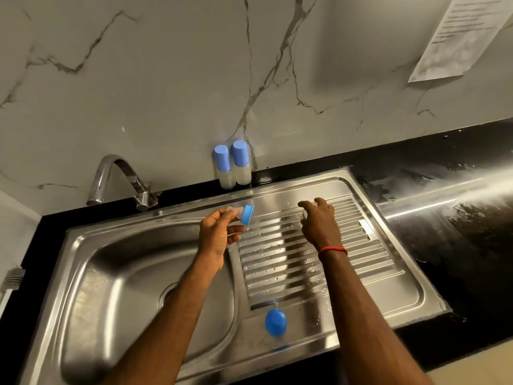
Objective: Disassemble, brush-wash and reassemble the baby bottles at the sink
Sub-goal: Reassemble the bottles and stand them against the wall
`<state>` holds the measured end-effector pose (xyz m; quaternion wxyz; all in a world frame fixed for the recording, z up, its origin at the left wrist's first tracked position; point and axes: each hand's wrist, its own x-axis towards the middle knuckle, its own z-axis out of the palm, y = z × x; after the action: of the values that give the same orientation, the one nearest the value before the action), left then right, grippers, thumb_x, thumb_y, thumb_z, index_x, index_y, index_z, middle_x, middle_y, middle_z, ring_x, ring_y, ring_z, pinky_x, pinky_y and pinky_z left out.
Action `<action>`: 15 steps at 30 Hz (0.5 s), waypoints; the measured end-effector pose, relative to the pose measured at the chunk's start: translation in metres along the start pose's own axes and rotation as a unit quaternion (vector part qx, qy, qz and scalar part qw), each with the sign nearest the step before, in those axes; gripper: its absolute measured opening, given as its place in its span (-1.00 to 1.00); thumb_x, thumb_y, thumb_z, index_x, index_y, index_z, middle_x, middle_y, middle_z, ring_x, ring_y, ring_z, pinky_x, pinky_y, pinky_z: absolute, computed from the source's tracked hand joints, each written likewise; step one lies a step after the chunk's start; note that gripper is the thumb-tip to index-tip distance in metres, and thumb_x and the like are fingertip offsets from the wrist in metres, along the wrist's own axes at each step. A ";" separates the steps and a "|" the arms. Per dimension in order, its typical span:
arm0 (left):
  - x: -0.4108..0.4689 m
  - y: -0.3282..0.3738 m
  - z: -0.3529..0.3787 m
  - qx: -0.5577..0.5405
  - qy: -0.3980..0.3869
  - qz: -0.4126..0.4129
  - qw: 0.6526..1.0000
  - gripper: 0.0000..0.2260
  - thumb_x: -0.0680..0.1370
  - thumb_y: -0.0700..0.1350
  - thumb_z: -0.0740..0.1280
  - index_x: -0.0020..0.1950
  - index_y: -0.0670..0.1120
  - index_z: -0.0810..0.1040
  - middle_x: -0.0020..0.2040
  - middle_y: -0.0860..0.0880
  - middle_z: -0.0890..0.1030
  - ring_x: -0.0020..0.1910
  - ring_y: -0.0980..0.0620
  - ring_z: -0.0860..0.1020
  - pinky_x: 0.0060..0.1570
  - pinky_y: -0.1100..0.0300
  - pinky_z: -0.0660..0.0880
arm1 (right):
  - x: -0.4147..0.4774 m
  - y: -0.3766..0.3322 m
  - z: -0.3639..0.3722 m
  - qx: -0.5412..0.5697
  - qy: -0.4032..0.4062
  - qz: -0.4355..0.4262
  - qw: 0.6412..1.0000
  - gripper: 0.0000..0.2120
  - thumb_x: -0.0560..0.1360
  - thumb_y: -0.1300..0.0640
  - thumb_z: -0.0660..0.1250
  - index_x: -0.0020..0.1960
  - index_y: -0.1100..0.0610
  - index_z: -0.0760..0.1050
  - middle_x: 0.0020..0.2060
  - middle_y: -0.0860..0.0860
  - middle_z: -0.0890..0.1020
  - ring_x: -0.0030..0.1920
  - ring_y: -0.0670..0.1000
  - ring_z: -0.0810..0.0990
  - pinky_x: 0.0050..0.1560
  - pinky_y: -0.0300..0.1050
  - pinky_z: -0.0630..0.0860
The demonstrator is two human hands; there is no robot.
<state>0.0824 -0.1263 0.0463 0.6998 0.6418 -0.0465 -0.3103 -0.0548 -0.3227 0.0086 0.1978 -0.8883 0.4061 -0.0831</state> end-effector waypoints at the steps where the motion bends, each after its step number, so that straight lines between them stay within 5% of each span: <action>1: 0.000 0.000 0.000 -0.003 0.006 -0.001 1.000 -0.90 0.56 -0.07 0.41 0.02 -0.08 0.62 -0.10 -0.08 0.69 -0.20 -0.02 0.66 -0.31 0.21 0.52 | 0.002 -0.002 -0.005 0.031 0.002 -0.013 0.999 -0.56 0.55 0.14 0.40 0.42 0.02 0.44 0.36 0.19 0.44 0.35 0.18 0.40 0.27 0.04 0.48; 4: -0.001 0.002 -0.001 -0.034 0.020 -0.001 0.999 -0.93 0.57 -0.12 0.40 -0.04 -0.11 0.60 -0.15 -0.11 0.68 -0.18 -0.12 0.68 -0.34 0.20 0.54 | 0.006 -0.015 -0.025 0.159 -0.018 -0.061 0.985 -0.55 0.47 0.00 0.50 0.33 0.03 0.54 0.16 0.11 0.60 0.10 0.02 0.53 0.08 -0.13 0.49; 11: -0.015 0.011 -0.007 -0.097 0.050 -0.001 0.994 -0.93 0.60 -0.15 0.34 0.06 -0.11 0.57 0.01 -0.24 0.66 -0.20 -0.13 0.69 -0.25 0.13 0.60 | -0.009 -0.063 -0.063 0.334 -0.045 -0.114 0.934 -0.42 0.34 -0.25 0.44 0.28 -0.02 0.55 0.06 -0.06 0.63 0.00 -0.03 0.67 -0.12 -0.19 0.66; 15: -0.026 0.011 -0.017 -0.127 0.053 0.008 0.990 -0.80 0.62 -0.16 0.33 0.23 -0.14 0.59 0.09 -0.25 0.66 -0.14 -0.12 0.68 -0.25 0.16 0.61 | -0.022 -0.083 -0.077 0.358 -0.055 -0.159 0.918 -0.51 0.39 -0.16 0.45 0.25 0.00 0.54 0.02 -0.05 0.63 -0.05 -0.06 0.68 -0.22 -0.22 0.64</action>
<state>0.0737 -0.0993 0.0627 0.7797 0.5625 0.0255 -0.2737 -0.0360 -0.2783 0.1135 0.5091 -0.8142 0.1908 -0.2040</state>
